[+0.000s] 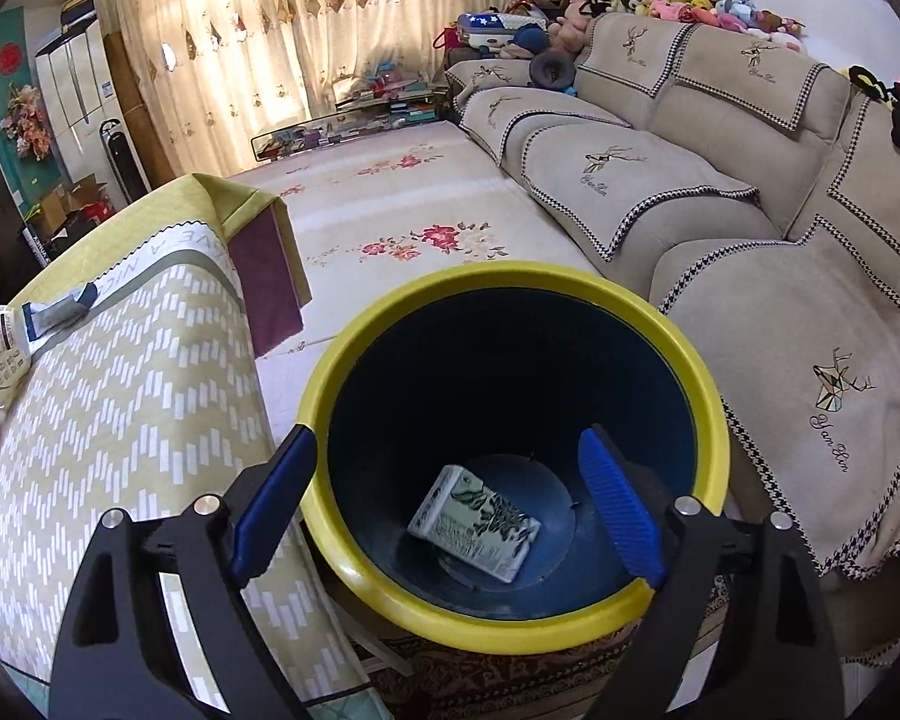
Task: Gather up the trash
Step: 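Carry the juice carton with the right gripper over the yellow-rimmed bin and release, then grasp the white-and-green plastic bottle with the left gripper, then carry the plastic bottle with the left gripper to the bin and release it, then grasp the red snack wrapper with the right gripper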
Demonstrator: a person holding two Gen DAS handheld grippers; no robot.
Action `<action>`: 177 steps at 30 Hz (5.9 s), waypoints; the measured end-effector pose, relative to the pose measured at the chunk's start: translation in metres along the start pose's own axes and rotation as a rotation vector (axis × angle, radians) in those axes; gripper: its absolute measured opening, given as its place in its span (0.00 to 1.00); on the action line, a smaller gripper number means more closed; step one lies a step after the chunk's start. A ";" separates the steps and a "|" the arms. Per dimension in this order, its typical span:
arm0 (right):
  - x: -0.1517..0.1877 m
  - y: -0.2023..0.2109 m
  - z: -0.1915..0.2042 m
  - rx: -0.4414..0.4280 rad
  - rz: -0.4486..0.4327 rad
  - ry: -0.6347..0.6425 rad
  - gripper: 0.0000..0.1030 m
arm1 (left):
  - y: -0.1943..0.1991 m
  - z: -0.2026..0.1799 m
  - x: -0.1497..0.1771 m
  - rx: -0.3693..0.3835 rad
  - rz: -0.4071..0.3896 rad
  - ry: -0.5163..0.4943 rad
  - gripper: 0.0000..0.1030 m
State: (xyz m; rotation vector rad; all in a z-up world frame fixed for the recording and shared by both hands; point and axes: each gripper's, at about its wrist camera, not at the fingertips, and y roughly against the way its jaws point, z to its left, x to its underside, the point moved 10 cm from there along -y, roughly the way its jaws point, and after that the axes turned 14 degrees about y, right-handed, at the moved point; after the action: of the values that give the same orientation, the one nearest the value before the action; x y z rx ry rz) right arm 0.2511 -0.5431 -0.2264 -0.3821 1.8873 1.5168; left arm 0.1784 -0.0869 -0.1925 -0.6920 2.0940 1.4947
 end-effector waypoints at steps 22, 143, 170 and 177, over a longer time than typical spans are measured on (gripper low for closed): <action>0.009 -0.006 -0.007 -0.023 0.015 -0.023 0.83 | -0.038 -0.072 -0.004 0.093 0.166 -0.184 0.86; 0.003 0.113 0.290 -0.552 -0.094 0.460 0.86 | 0.085 0.056 -0.086 -0.041 -0.199 0.084 0.89; -0.035 0.126 0.416 -0.540 -0.270 0.919 0.40 | 0.068 0.068 -0.068 -0.016 -0.161 0.139 0.89; -0.039 0.127 0.414 -0.521 -0.292 0.920 0.14 | 0.067 0.066 -0.067 -0.017 -0.158 0.137 0.89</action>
State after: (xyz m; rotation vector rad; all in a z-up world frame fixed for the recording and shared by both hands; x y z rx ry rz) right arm 0.3347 -0.1244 -0.1447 -1.7535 1.8711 1.7576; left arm 0.1920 0.0037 -0.1213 -0.9679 2.0736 1.4145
